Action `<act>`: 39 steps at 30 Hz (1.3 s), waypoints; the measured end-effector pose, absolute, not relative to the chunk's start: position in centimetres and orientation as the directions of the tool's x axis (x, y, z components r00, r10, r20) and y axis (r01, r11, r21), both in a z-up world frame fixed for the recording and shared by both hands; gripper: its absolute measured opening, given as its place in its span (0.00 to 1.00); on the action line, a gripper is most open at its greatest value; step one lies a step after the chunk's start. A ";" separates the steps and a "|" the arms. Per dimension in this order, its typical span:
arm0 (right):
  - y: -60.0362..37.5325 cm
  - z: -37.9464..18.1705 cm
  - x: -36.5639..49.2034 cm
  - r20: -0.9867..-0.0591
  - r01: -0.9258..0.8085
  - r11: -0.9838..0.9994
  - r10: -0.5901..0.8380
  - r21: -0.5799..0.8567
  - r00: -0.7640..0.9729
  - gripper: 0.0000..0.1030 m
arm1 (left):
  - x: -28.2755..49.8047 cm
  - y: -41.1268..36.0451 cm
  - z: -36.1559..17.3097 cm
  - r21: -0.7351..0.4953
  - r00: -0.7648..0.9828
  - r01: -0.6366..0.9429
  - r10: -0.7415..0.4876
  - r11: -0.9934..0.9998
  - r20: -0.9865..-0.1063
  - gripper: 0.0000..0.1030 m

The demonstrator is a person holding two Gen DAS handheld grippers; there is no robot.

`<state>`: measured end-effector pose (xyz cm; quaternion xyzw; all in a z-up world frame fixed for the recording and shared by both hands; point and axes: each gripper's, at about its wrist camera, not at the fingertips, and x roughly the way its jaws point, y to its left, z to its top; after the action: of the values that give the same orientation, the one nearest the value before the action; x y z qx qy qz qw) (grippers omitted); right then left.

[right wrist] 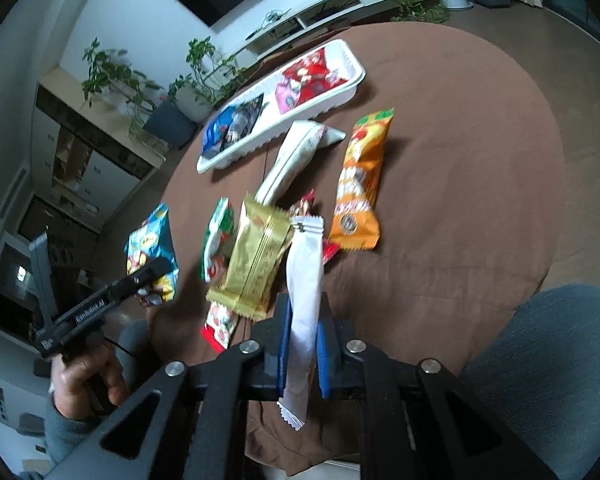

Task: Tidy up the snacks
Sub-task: 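Carry both packs into the white tray and open both grippers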

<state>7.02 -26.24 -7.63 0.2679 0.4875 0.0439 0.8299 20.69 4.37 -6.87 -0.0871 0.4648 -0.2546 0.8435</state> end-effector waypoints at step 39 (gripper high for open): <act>-24.6 -5.6 39.5 -0.877 -0.060 0.965 0.257 0.255 0.407 0.12 | 45.1 -7.7 -5.8 -0.161 0.422 0.441 -0.363 0.883 -0.831 0.34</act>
<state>39.46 -24.58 -5.60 0.0918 0.5364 0.0950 0.8336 45.12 -7.72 -5.79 0.0409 0.4818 -0.2387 0.8421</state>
